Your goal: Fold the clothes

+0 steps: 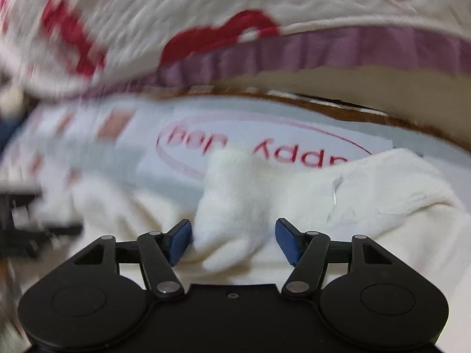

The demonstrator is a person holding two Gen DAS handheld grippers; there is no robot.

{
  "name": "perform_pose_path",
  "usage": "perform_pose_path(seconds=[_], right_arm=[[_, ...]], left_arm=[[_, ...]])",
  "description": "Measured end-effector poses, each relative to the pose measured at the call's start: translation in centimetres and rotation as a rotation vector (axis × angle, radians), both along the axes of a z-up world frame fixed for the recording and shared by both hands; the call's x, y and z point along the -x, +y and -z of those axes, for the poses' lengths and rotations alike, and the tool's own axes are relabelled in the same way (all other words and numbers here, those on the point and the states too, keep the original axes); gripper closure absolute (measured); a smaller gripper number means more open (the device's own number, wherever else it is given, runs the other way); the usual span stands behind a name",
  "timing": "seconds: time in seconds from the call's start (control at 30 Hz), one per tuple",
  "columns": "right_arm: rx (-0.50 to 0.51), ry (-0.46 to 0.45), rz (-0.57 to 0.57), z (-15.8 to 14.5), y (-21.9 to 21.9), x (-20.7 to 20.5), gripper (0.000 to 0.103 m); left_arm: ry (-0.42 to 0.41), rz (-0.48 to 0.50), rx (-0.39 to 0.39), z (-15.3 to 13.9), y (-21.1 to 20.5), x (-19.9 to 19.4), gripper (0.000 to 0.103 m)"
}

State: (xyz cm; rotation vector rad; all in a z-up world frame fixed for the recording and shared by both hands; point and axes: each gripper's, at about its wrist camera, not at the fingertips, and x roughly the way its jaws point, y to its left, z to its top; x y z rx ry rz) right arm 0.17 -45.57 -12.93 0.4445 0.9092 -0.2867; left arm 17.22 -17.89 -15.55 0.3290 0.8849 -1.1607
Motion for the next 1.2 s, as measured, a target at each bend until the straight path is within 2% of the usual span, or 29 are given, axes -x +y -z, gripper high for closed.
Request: perform_pose_path(seconds=[0.03, 0.07, 0.13, 0.23, 0.3, 0.33, 0.4, 0.5, 0.53, 0.57, 0.63, 0.73, 0.77, 0.83, 0.9, 1.07, 1.13, 1.2], right_arm=[[-0.026, -0.016, 0.025, 0.3, -0.7, -0.5, 0.043], [-0.025, -0.014, 0.015, 0.5, -1.1, -1.3, 0.078], [-0.004, -0.021, 0.018, 0.2, -1.7, -2.8, 0.086], [0.044, -0.099, 0.06, -2.1, -2.9, -3.9, 0.087], [0.064, -0.119, 0.064, -2.5, -3.2, -4.4, 0.087], [0.074, -0.125, 0.065, -2.6, -3.4, -4.7, 0.087], [0.104, -0.082, 0.046, -1.5, -3.2, -6.1, 0.087], [0.167, -0.045, 0.033, -0.1, -2.2, -7.4, 0.082], [0.184, -0.047, 0.035, 0.1, -1.9, -7.7, 0.075], [0.197, -0.052, 0.036, 0.2, -1.6, -7.8, 0.069], [0.172, -0.112, 0.04, -0.7, -1.3, -7.6, 0.059], [0.117, -0.258, 0.025, -3.2, -0.2, -6.0, 0.058], [0.121, -0.294, -0.001, -3.8, 0.8, -5.1, 0.058], [0.125, -0.363, -0.054, -4.8, 2.8, -3.4, 0.058], [0.101, -0.365, -0.131, -4.3, 5.3, -2.5, 0.058], [0.197, -0.226, -0.363, -1.9, 12.3, -2.6, 0.058], [0.205, -0.188, -0.427, -1.3, 14.2, -2.8, 0.057], [0.225, -0.161, -0.463, -0.9, 15.4, -3.0, 0.056]], left_arm=[[0.004, 0.0, -0.006, -0.2, -0.1, -0.1, 0.094], [-0.005, -0.004, -0.006, -0.7, -0.2, -0.3, 0.095], [-0.032, -0.023, 0.001, -1.8, -0.1, -0.8, 0.098], [-0.028, -0.11, 0.016, -3.0, 0.3, -2.4, 0.098], [-0.034, -0.128, -0.008, -2.6, 0.0, -3.0, 0.098], [-0.059, -0.124, -0.038, -2.2, -0.3, -2.9, 0.097], [-0.158, -0.121, -0.106, -1.5, -1.0, -2.1, 0.094], [-0.216, -0.207, -0.102, -2.3, 0.0, -2.5, 0.068], [-0.22, -0.245, -0.091, -2.8, 0.9, -3.0, 0.055], [-0.219, -0.285, -0.077, -3.4, 1.9, -3.6, 0.054], [-0.292, -0.376, -0.1, -4.4, 4.2, -4.7, 0.057], [-0.398, -0.501, -0.131, -5.9, 9.3, -6.9, 0.055], [-0.39, -0.543, -0.129, -6.4, 11.5, -7.9, 0.053], [-0.322, -0.647, -0.113, -6.9, 15.9, -9.6, 0.05], [-0.254, -0.781, -0.103, -6.7, 20.7, -10.7, 0.044], [-0.034, -1.099, -0.042, -5.1, 30.7, -12.2, 0.044], [0.07, -1.154, 0.031, -4.3, 32.9, -12.2, 0.044], [0.152, -1.159, 0.098, -3.5, 33.7, -11.9, 0.04]])
